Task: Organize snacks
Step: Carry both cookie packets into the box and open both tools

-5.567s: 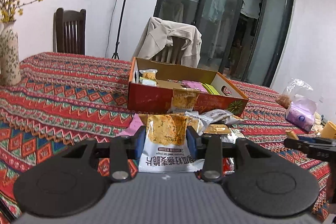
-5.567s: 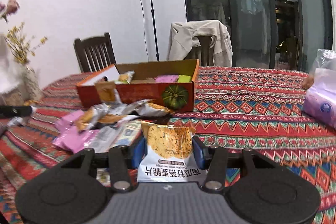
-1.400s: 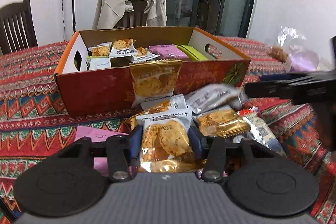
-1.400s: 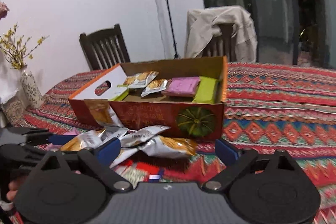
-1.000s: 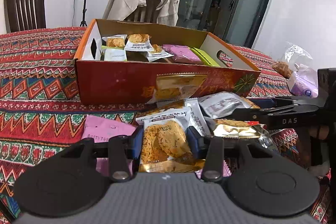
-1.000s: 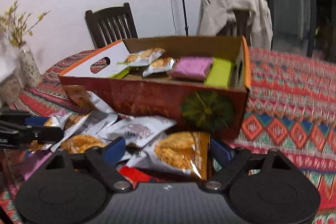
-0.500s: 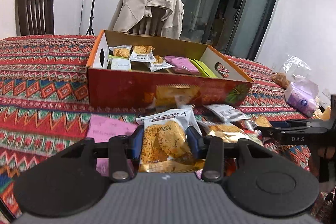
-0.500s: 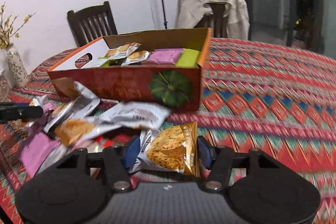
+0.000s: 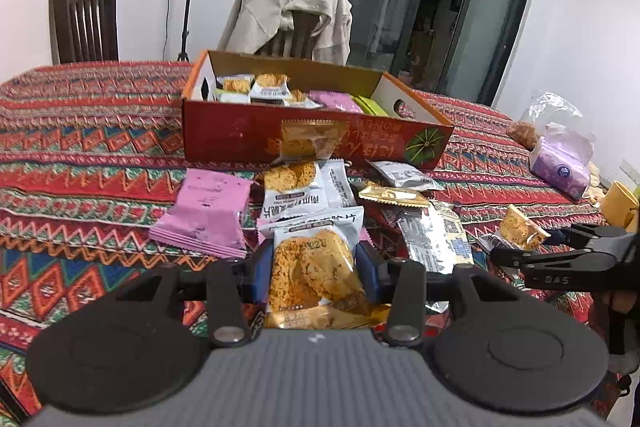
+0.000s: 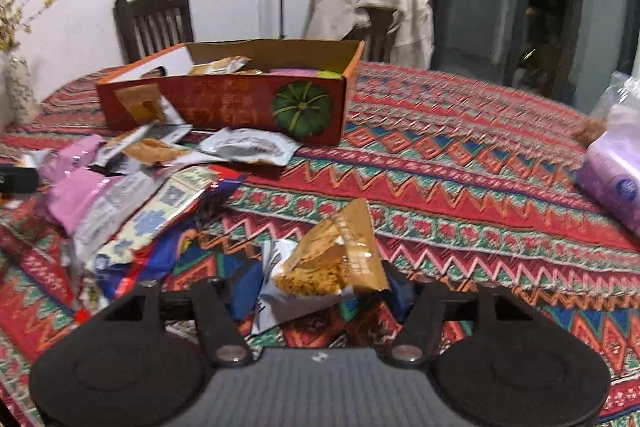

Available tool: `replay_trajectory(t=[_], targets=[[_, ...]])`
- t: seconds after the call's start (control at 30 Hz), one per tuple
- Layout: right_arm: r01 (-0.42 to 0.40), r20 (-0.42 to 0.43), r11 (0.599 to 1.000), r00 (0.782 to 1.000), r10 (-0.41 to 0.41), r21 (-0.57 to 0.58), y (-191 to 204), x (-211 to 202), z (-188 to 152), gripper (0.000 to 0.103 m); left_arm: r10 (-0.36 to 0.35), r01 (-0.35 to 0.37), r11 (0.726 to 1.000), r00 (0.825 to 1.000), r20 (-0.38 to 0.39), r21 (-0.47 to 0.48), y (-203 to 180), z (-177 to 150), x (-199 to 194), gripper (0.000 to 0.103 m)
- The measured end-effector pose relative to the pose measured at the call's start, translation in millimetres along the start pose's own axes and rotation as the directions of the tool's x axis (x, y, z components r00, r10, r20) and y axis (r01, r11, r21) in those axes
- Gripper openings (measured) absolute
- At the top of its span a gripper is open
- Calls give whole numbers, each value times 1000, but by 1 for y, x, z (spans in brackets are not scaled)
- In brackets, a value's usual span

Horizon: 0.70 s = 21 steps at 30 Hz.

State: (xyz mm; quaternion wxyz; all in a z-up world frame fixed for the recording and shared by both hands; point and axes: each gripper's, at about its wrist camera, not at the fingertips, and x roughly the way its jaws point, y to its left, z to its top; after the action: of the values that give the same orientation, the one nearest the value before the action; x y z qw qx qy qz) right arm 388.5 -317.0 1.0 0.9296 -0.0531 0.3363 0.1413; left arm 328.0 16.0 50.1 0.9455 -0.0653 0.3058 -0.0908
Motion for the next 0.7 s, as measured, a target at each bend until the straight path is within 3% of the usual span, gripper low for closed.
replay_trajectory(t=[0.2,0.33,0.43,0.7], targets=[[80,34,994,996,-78,-74,13,2,-2,78,18,-18,1000,1000,16,3,0,-4,-12,44],[39,29,999,999,-39,-15,0,2,-4,76,15,-15,1000,1000,12,-6,1,-6,-12,44],[-31,32,997,999,29,64,-13,1,-7,63,11,-11,1000,1000,12,-1,0,-7,-12,44],[-28,59,994,998,22,105,-17,-4,-11,56,1,-1,1000,1000,1,-5,2,-5,-3,44]])
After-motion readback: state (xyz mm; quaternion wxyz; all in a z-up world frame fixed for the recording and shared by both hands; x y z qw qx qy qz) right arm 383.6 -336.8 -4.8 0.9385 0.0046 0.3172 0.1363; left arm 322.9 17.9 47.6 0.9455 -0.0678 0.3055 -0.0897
